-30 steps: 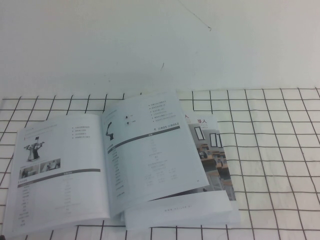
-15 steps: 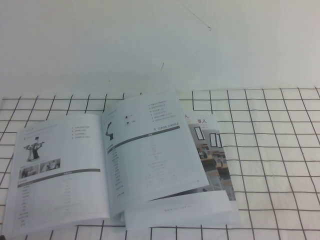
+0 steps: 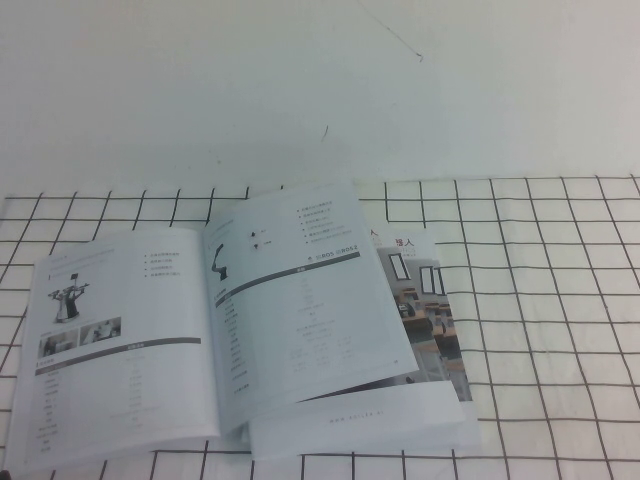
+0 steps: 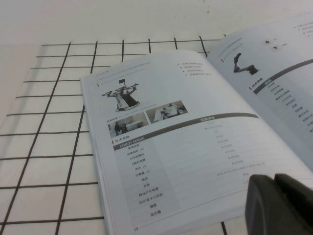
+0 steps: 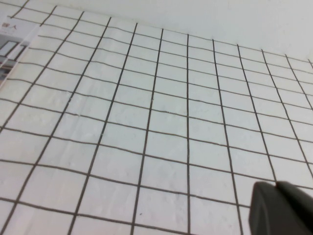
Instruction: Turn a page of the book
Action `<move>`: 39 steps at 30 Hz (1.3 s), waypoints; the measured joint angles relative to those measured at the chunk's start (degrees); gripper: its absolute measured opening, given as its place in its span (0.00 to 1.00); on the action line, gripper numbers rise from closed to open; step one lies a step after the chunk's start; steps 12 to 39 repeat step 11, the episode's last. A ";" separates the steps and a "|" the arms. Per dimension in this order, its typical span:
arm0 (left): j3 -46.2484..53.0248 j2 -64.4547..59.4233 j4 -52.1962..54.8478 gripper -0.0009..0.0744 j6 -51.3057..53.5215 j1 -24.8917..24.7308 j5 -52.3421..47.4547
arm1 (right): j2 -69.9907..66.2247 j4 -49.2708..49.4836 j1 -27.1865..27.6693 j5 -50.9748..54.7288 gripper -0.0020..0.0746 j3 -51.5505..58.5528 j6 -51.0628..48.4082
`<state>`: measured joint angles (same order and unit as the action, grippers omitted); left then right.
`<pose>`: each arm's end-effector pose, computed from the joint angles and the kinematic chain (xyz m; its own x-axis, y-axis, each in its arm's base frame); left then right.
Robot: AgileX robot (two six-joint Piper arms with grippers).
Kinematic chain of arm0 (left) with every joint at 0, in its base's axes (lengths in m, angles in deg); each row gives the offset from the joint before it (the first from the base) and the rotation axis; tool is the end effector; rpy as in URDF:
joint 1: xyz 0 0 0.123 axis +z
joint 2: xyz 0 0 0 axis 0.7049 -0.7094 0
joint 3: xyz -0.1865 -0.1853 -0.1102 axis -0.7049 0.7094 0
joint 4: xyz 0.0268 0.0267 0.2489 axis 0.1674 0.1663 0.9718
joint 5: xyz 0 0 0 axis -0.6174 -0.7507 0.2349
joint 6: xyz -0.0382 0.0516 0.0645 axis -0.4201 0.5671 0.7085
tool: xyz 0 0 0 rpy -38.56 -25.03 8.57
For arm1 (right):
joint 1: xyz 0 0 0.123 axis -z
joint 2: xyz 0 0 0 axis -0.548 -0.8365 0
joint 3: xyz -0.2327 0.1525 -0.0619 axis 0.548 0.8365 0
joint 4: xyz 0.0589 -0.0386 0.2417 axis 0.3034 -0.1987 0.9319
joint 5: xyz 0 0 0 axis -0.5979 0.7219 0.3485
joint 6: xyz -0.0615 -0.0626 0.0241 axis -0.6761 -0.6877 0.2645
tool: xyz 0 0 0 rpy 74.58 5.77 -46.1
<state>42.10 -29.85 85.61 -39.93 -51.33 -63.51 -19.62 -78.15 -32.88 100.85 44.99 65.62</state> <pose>0.0533 -0.0054 0.1765 -0.2580 -0.0596 -0.9643 0.0844 0.9929 -0.0840 0.0527 -0.0027 0.1716 -0.2907 -0.2246 -0.9301 -0.0356 0.9739 -0.2240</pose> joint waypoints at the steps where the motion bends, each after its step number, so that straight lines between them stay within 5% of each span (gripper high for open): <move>1: 0.00 0.00 0.00 0.01 0.00 0.00 0.00 | 0.00 0.10 0.00 0.00 0.03 0.00 0.21; 39: 0.00 0.00 0.00 0.01 0.00 0.00 0.00 | 0.00 2.64 0.27 0.09 0.02 0.00 0.21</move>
